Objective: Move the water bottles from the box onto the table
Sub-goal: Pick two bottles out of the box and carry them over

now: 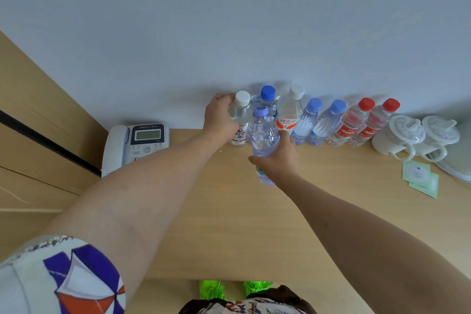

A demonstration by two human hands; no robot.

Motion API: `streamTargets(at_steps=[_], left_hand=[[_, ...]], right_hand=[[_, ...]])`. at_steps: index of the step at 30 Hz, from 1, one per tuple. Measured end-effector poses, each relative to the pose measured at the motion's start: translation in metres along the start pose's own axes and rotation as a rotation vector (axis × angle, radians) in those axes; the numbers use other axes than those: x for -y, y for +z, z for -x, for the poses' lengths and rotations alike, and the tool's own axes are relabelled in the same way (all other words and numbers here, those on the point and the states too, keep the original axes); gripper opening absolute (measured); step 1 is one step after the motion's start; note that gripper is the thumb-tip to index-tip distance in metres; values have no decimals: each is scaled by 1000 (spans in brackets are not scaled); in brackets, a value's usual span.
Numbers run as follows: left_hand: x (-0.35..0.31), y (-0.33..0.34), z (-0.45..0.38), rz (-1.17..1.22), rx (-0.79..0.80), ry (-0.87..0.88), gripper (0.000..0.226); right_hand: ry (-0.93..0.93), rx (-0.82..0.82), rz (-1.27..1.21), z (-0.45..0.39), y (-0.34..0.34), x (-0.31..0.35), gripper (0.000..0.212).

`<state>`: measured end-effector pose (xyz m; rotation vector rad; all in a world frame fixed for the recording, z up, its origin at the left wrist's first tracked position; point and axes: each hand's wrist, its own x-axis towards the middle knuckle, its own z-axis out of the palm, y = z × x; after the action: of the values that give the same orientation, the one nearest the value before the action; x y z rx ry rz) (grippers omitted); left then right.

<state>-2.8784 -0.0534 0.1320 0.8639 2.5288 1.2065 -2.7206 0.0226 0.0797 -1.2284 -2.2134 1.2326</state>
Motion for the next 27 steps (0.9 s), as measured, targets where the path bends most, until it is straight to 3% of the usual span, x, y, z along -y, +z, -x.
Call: streamTargets(at_steps=[5,13,27], left_hand=[[-3,-1,3,144,-93,-51,52],[0,-1,1,116,-130,29,41],[29,-24,0,14,-33,1,75]], right_hand=[[-8,-11,27,3,-2,-6,85],[-20,4,88,5,4,-6,87],[-71,75,41,13,21,32,82]])
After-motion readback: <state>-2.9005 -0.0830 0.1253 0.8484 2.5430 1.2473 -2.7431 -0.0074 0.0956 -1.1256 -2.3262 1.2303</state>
